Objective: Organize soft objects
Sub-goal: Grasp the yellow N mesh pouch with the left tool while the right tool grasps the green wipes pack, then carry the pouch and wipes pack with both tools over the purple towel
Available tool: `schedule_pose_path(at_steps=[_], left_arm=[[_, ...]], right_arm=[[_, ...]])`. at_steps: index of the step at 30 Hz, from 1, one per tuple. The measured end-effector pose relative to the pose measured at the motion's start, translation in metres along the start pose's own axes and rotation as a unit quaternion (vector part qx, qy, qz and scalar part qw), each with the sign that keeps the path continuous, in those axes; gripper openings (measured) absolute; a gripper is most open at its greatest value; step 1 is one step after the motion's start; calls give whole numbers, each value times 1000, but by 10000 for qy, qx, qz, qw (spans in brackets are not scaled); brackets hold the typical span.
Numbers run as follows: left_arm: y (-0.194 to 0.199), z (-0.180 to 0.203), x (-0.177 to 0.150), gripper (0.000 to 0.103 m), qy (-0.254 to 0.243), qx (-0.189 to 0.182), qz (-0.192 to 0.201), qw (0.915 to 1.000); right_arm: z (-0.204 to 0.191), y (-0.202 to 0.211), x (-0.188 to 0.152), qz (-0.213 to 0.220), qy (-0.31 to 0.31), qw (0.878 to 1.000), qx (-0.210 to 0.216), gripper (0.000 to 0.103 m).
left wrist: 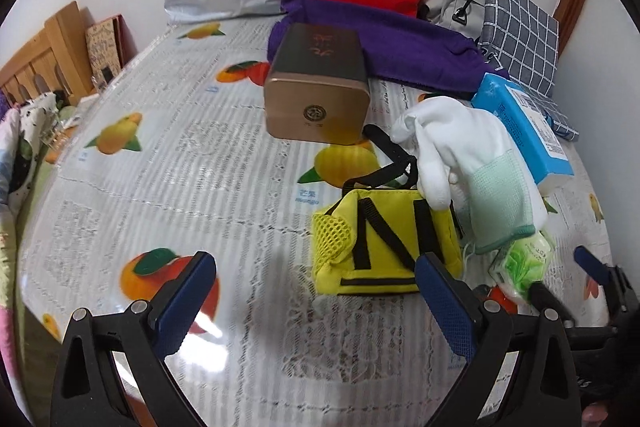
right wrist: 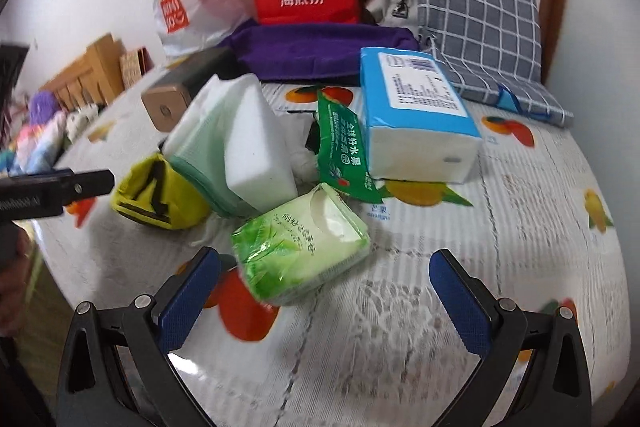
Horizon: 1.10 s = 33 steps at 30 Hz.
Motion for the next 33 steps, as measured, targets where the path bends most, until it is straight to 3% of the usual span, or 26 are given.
schedule_pose_path(at_steps=[9, 11, 13, 18, 22, 28, 33], left_arm=[[-31, -1, 4, 98, 48, -15, -60, 10000], [-35, -1, 4, 83, 44, -22, -75, 10000], [-40, -3, 3, 80, 90, -73, -93, 9999], [-37, 0, -1, 61, -25, -168, 171, 9997], [-34, 2, -2, 29, -36, -399, 104, 9991], [-26, -6, -3, 28, 23, -297, 59, 9995], [-7, -21, 0, 23, 117, -176, 120, 9997]], right_arm=[[-5, -38, -5, -289, 99, 9995, 9, 100], [-4, -35, -6, -147, 89, 9999, 7, 97], [-3, -32, -7, -24, 128, 9999, -20, 83], [1, -26, -13, 146, 75, 9999, -27, 82], [9, -17, -19, 208, -21, 9998, -13, 82], [28, -3, -25, 199, -241, 9995, -66, 82], [41, -5, -32, -69, -418, 9987, -300, 82]])
Point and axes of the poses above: each gripper's, at about its wrist camera, not at the fingertips, and y roughly against the way its jaws point, z to its right, x to its top, the point moved 2 cm from there along -y, roughly the way its jaws point, and after that the axes turned 7 degrees about y, right-handed, at the moved point
